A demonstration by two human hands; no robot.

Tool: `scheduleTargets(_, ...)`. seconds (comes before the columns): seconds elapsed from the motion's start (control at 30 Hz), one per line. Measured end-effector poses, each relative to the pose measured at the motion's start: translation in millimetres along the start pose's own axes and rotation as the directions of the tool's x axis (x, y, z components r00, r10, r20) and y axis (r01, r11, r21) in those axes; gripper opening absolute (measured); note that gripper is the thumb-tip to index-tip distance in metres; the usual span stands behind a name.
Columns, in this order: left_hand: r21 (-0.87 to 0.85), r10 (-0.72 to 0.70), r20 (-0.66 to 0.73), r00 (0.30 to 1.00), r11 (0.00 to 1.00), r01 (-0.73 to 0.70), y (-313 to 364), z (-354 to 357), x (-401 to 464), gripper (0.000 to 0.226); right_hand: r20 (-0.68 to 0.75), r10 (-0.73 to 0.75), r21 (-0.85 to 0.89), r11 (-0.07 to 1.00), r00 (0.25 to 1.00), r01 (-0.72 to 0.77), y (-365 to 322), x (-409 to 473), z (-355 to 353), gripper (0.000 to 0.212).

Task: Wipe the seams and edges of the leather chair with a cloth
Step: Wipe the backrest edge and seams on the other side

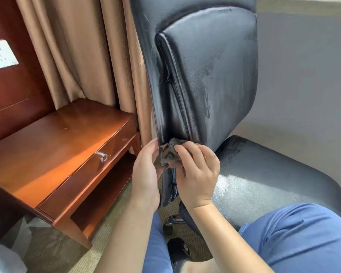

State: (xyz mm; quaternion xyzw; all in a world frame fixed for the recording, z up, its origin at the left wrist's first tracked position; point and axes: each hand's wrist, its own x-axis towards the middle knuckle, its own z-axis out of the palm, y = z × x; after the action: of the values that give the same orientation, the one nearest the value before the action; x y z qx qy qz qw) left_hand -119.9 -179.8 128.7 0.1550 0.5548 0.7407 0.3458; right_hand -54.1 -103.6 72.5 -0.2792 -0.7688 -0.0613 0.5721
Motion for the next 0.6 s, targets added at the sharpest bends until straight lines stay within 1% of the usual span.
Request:
scheduleTargets(0.1, -0.013, -0.011, -0.007, 1.000, 1.000, 0.011, -2, 2, 1, 0.033, -0.040, 0.132, 0.104, 0.986, 0.990, -0.127, -8, 7, -5, 0.034)
scheduleTargets(0.17, -0.032, -0.012, -0.019, 1.000, 0.999, 0.011, -4, 4, 1, 0.032, -0.088, 0.214, 0.201, 0.960, 0.973, -0.193, -11, 21, -9, 0.028)
scheduleTargets(0.23, -0.031, 0.006, -0.025, 1.000, 1.000, -0.007, -7, 6, 0, 0.032, -0.109, 0.258, 0.255, 0.941, 0.960, -0.224, -14, 38, -11, 0.026)
scheduleTargets(0.3, -0.025, 0.019, -0.014, 1.000, 1.000, -0.019, -10, 7, 0, 0.034, -0.091, 0.263, 0.237, 0.942, 0.960, -0.236, -15, 44, -9, 0.030)
scheduleTargets(0.37, -0.010, 0.017, -0.001, 1.000, 1.000, -0.017, -11, 8, -1, 0.036, -0.072, 0.214, 0.199, 0.960, 0.974, -0.196, -12, 33, -4, 0.037)
scheduleTargets(0.43, 0.014, 0.019, 0.007, 1.000, 1.000, -0.019, -11, 7, -1, 0.043, -0.039, 0.175, 0.188, 0.968, 0.984, -0.165, -5, 9, -2, 0.043)
scheduleTargets(0.5, 0.037, 0.034, 0.029, 0.999, 0.999, -0.035, -12, 5, 0, 0.050, -0.010, 0.216, 0.189, 0.959, 0.976, -0.210, -2, -13, -2, 0.038)
scheduleTargets(0.57, 0.061, 0.036, 0.030, 0.999, 0.997, -0.038, -13, 4, 1, 0.052, -0.032, 0.280, 0.216, 0.939, 0.959, -0.267, -3, -17, -2, 0.031)
scheduleTargets(0.6, 0.067, 0.031, 0.019, 0.999, 0.997, -0.032, -13, 3, 1, 0.051, -0.053, 0.294, 0.250, 0.929, 0.954, -0.272, -5, -10, -1, 0.030)
